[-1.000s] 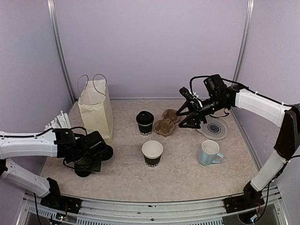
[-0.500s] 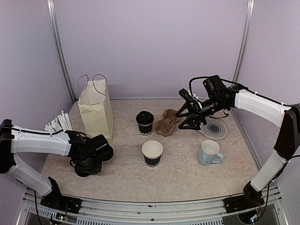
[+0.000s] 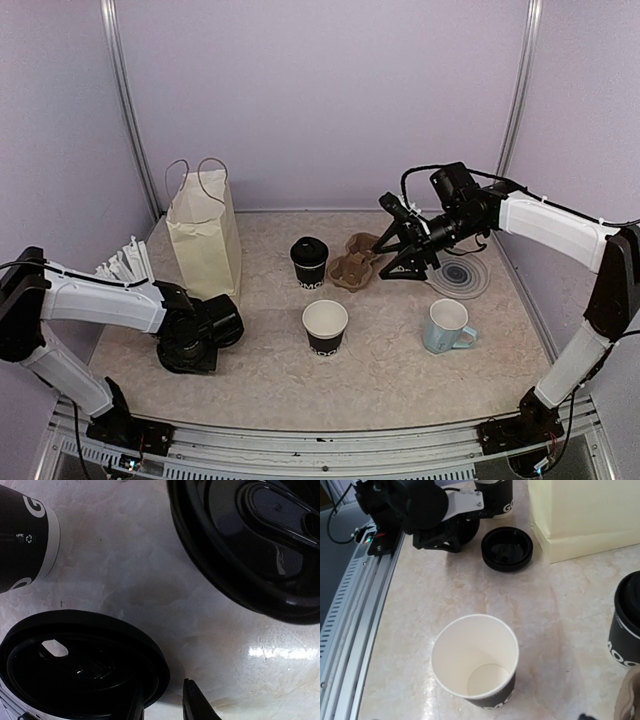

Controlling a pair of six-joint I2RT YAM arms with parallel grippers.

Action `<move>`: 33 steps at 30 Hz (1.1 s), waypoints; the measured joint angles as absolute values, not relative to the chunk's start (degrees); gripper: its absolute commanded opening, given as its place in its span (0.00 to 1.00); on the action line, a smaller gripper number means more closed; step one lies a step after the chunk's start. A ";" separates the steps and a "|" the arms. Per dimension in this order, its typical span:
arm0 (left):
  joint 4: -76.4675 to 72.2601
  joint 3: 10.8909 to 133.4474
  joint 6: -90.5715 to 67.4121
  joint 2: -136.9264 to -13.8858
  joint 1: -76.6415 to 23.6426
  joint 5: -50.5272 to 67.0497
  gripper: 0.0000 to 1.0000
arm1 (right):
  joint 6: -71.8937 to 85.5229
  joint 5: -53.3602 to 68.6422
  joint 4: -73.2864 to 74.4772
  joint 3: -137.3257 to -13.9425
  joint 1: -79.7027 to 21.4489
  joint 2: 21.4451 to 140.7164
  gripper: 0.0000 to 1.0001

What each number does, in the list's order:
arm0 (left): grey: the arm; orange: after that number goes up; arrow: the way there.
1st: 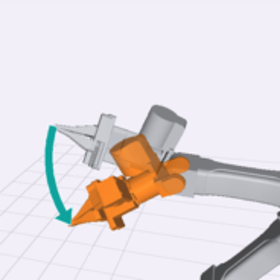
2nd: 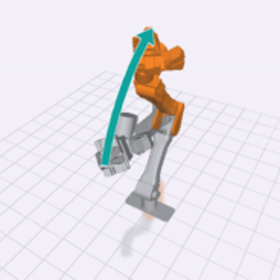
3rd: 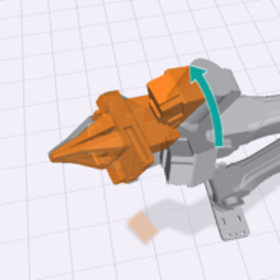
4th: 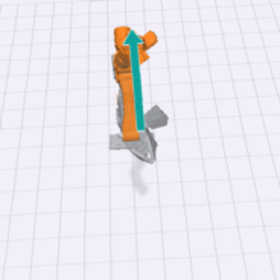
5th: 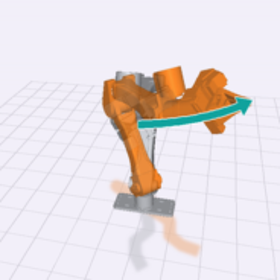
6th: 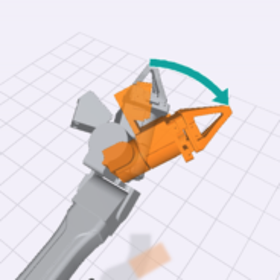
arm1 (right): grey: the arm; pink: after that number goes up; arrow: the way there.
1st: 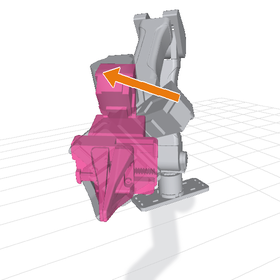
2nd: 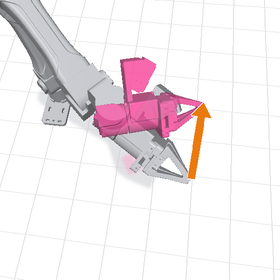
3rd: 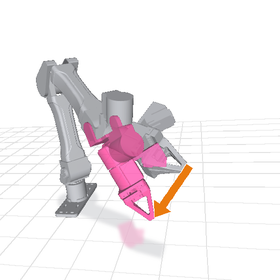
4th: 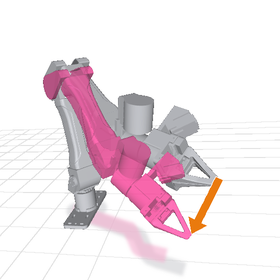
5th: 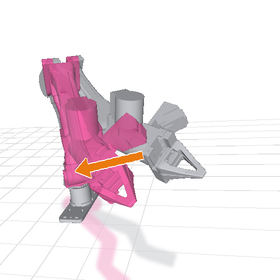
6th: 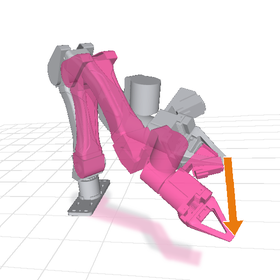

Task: Pack the takeout coffee

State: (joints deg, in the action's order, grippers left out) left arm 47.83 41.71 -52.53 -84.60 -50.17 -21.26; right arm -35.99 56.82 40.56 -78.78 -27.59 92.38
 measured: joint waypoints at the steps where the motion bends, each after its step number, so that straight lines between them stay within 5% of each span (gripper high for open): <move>1: 47.83 41.71 -52.58 -84.77 -50.17 -21.65 0.28 | -36.05 56.84 40.64 -78.78 -27.68 92.47 0.83; 15: 51.27 46.96 -54.96 -86.50 -53.15 -27.03 0.46 | -37.08 56.82 42.24 -78.78 -28.60 93.58 0.82; 33: 46.65 44.16 -52.29 -90.13 -50.78 -26.50 0.16 | -38.11 56.69 43.53 -78.78 -29.61 94.00 0.81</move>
